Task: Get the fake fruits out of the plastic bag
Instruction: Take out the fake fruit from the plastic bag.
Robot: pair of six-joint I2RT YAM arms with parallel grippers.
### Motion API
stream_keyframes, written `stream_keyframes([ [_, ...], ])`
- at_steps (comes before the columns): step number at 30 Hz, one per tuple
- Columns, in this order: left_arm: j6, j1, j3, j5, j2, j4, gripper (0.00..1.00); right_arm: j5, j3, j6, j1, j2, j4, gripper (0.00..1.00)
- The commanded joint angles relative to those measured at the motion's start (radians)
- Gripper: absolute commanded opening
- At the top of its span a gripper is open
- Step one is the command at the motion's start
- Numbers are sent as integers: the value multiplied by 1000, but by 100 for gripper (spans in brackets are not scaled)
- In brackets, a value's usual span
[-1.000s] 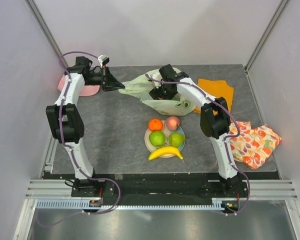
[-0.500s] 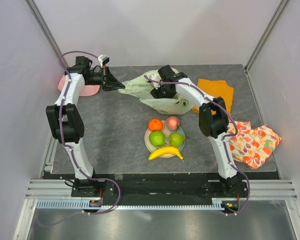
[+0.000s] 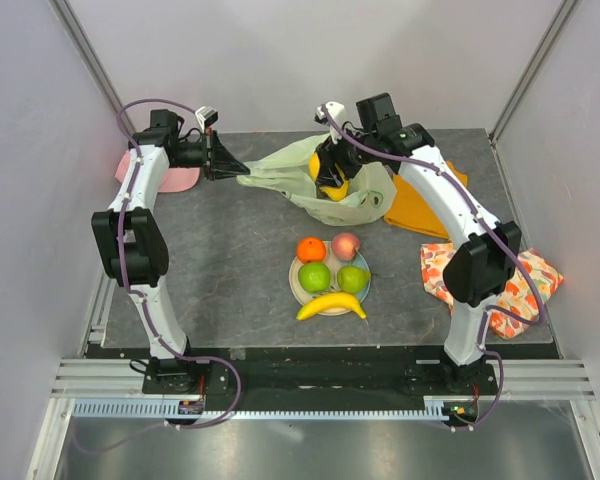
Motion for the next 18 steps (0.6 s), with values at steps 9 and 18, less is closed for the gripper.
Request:
stream_keyframes([
  [9, -42, -6, 69, -15, -31, 41, 2, -115, 192, 37, 22, -57, -33, 42],
  [18, -37, -6, 67, -24, -37, 43, 2, -187, -115, -37, 134, -188, -245, 42],
])
